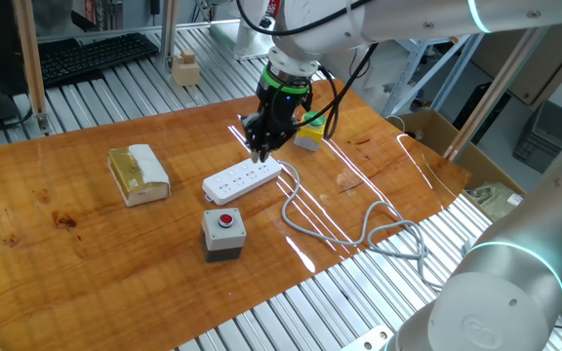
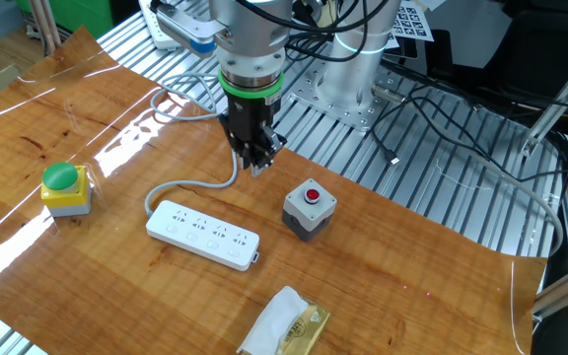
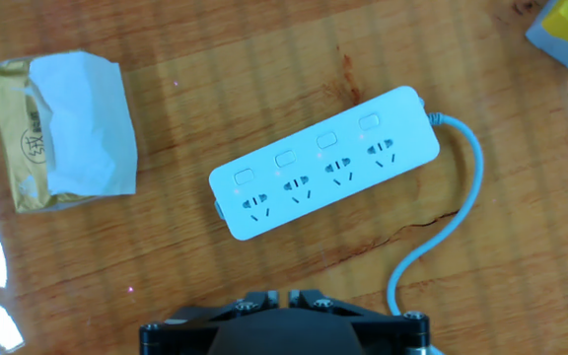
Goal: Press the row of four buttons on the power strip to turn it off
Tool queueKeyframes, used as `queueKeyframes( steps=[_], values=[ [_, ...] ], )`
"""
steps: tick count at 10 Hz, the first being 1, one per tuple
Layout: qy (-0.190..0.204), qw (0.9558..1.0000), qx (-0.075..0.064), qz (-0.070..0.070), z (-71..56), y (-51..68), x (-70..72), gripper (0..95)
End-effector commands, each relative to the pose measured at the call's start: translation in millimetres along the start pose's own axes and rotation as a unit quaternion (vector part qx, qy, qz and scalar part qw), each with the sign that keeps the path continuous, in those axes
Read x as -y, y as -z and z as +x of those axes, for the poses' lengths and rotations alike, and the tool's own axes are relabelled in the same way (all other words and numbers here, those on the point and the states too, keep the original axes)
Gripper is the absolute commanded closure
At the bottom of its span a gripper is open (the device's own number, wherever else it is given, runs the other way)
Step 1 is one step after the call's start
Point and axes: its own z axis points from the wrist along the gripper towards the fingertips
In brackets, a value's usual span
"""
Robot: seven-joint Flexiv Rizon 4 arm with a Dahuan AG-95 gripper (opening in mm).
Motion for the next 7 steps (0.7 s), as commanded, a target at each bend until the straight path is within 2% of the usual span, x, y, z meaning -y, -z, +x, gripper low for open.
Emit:
queueKeyframes(
  steps=[1,3,4,5,7],
  values=[
    [-0.017,0.9998,0.003,0.002,1.2,0.5,-1.9,95.0],
    [-0.027,0.9996,0.001,0.001,2.9,1.3,-4.7,95.0],
    [-0.023,0.9997,0.000,-0.009,3.1,1.5,-5.2,95.0],
    [-0.026,0.9997,0.001,-0.002,3.1,1.5,-5.2,95.0],
    [-0.057,0.9983,-0.004,-0.011,3.6,1.9,-5.9,95.0]
  ],
)
